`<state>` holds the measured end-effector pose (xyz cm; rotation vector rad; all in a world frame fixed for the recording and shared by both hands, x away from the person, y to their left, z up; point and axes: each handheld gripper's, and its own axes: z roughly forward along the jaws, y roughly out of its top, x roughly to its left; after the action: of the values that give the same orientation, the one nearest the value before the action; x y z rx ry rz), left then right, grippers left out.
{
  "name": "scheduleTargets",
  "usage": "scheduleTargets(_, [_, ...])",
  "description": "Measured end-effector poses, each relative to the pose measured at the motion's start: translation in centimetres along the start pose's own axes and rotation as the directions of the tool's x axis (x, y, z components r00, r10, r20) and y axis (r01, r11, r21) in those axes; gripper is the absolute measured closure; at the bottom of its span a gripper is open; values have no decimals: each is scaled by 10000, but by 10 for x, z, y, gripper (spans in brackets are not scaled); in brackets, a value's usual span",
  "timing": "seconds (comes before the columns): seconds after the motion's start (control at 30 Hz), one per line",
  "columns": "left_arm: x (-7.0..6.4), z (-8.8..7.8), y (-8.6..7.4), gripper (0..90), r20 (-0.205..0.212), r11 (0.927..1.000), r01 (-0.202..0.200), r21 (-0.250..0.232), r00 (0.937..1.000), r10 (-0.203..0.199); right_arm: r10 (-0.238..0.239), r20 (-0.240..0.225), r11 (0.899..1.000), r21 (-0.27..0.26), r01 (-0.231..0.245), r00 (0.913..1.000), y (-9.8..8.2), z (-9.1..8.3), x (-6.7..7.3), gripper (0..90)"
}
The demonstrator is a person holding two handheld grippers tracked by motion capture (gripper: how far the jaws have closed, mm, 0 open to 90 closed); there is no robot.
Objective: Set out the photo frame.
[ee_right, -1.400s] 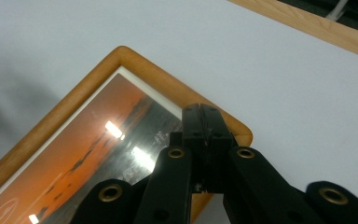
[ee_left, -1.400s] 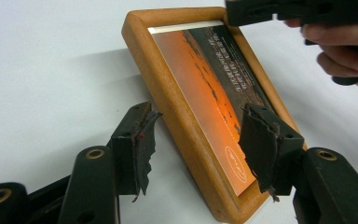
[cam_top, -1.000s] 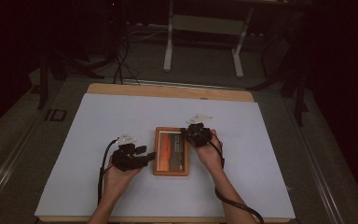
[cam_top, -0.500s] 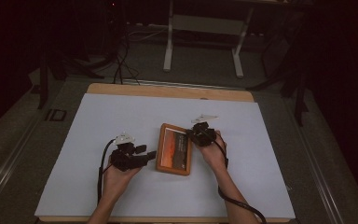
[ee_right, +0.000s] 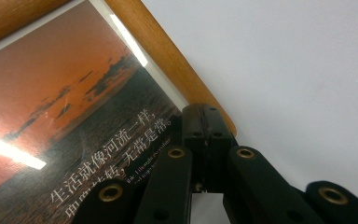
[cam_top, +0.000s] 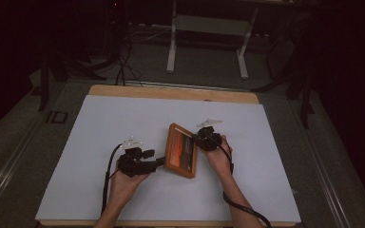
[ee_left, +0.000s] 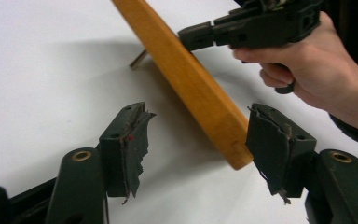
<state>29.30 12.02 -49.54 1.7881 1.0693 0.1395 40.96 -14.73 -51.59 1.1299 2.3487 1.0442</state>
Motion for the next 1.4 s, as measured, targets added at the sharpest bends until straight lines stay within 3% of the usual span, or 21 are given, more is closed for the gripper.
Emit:
scheduleTargets(0.1, [-2, 2, -1, 370, 161, 10000, 34, 3, 9999, -34, 19, -19, 10000, -18, -19, 10000, 0, 0, 0, 900])
scheduleTargets(0.37, [-13, 23, -5, 352, 267, 9983, -6, 580, 9996, -10, -11, -36, 10000, -35, 11, 10000, 0, 0, -1, 900])
scheduleTargets(0.5, [-14, 32, -3, 378, 438, 9974, 631, 356, 9969, -646, -39, -55, 10000, -50, 39, 10000, -1, 0, -1, 900])
scheduleTargets(0.57, [-17, 39, -7, 403, 401, 9963, 533, 670, 9976, -561, -131, -32, 9999, -15, 131, 9999, 0, 0, 0, 900])
scheduleTargets(0.67, [-16, 41, -8, 427, 578, 9955, 683, 663, 9957, -721, -187, -31, 9998, 27, 187, 9998, 0, 0, 0, 900])
scheduleTargets(0.73, [-17, 40, -7, 451, 483, 9961, 622, 627, 9967, -653, -168, -39, 9999, 26, 168, 9999, 0, 0, 0, 900])
scheduleTargets(1.13, [-14, 40, 1, 533, 470, 9855, 1474, 837, 9873, -1517, -53, -219, 10000, 13, 54, 9997, -1, -2, -5, 900])
scheduleTargets(1.4, [-24, 42, 9, 567, 126, 9909, 1045, 843, 9943, -1059, -412, -154, 9991, -69, 411, 9990, -8, -24, -14, 900])
